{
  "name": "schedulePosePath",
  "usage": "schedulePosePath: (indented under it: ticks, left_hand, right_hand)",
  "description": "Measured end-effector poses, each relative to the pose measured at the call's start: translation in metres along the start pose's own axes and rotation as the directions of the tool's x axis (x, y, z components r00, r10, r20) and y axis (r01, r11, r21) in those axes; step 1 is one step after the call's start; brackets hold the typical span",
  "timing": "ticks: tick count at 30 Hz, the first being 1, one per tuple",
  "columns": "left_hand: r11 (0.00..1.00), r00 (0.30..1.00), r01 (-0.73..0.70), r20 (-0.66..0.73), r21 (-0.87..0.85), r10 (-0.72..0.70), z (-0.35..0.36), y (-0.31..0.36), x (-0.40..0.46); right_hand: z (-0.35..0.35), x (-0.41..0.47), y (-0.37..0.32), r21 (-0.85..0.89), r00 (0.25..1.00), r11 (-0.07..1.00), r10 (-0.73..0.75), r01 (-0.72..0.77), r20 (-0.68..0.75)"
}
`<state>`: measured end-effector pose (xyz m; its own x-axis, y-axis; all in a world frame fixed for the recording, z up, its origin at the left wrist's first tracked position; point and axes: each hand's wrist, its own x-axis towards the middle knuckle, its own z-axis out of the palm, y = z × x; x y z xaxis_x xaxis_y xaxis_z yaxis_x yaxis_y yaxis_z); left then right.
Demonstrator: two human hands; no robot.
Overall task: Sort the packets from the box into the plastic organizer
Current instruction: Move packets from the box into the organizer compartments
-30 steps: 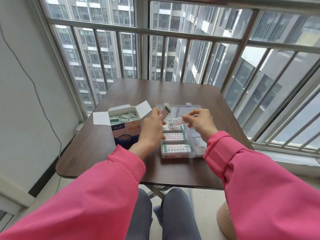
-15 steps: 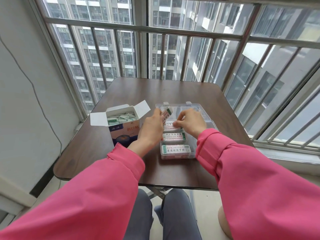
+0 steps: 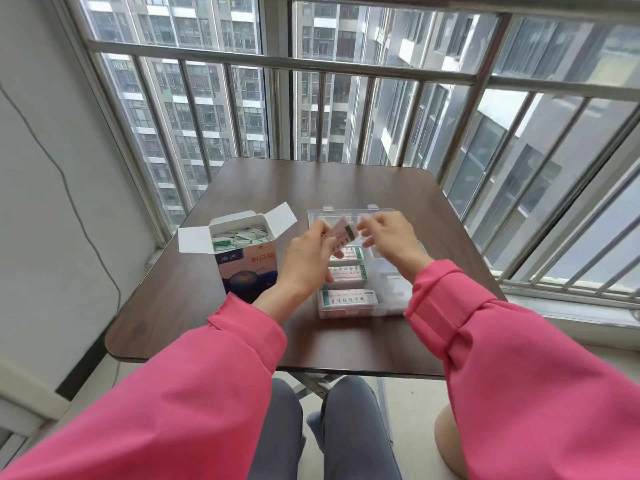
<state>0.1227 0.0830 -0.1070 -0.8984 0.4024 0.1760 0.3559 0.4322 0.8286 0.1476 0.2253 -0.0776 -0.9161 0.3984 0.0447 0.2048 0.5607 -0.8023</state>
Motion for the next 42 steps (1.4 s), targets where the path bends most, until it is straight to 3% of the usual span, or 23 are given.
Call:
schedulePosePath:
  ticks: [2,5,8,12,18,22,25,28,34,36,39,42]
  left_hand:
    - [0.98,0.996,0.089,0.034,-0.176,-0.084,0.0,0.005,-0.001]
    - [0.916,0.985,0.165,0.106,-0.366,-0.135,0.001,0.013,-0.006]
    - [0.87,0.98,0.188,0.141,-0.455,-0.138,-0.002,0.015,-0.012]
    - [0.862,0.983,0.185,0.091,-0.472,-0.161,-0.007,0.012,-0.015]
    - [0.866,0.974,0.203,0.006,-0.458,-0.225,-0.017,0.009,-0.017]
    - [0.851,0.961,0.211,-0.055,-0.481,-0.269,-0.021,0.007,-0.019]
    - [0.834,0.968,0.235,0.04,-0.5,-0.249,-0.02,0.009,-0.023]
    - [0.805,0.965,0.263,0.154,-0.532,-0.213,-0.021,0.015,-0.025]
    - [0.786,0.953,0.298,0.215,-0.541,-0.213,-0.025,0.016,-0.025]
    - [0.847,0.967,0.255,0.142,-0.467,-0.213,-0.024,0.014,-0.026]
    - [0.995,0.994,0.057,-0.084,-0.081,-0.064,-0.025,0.005,-0.026]
    - [0.985,0.987,-0.035,-0.149,0.17,0.06,-0.027,-0.001,-0.028]
  right_hand:
    - [-0.007,-0.009,-0.001,0.239,0.998,0.97,0.029,-0.041,0.053]
    - [-0.009,-0.024,0.004,0.245,0.994,0.969,-0.05,0.024,0.098]
    - [-0.01,-0.031,0.004,0.307,0.996,0.95,-0.076,0.058,0.047]
    - [-0.01,-0.037,0.003,0.412,0.995,0.909,-0.089,0.063,0.044]
    - [-0.009,-0.044,0.006,0.388,0.998,0.92,-0.063,0.058,0.001]
    - [-0.013,-0.045,0.011,0.508,0.998,0.861,-0.05,0.027,0.03]
    - [-0.014,-0.046,0.012,0.549,0.997,0.836,-0.046,0.005,0.061]
    - [-0.012,-0.047,0.008,0.455,0.997,0.89,-0.036,0.0,0.069]
    - [-0.012,-0.049,0.004,0.424,0.995,0.905,-0.025,-0.02,0.1]
    - [-0.011,-0.05,0.005,0.41,0.997,0.911,0.01,-0.039,0.072]
    - [-0.009,-0.047,0.011,0.375,0.995,0.922,0.079,-0.096,0.06]
    - [-0.005,-0.042,0.018,0.295,0.993,0.949,0.1,-0.113,0.057]
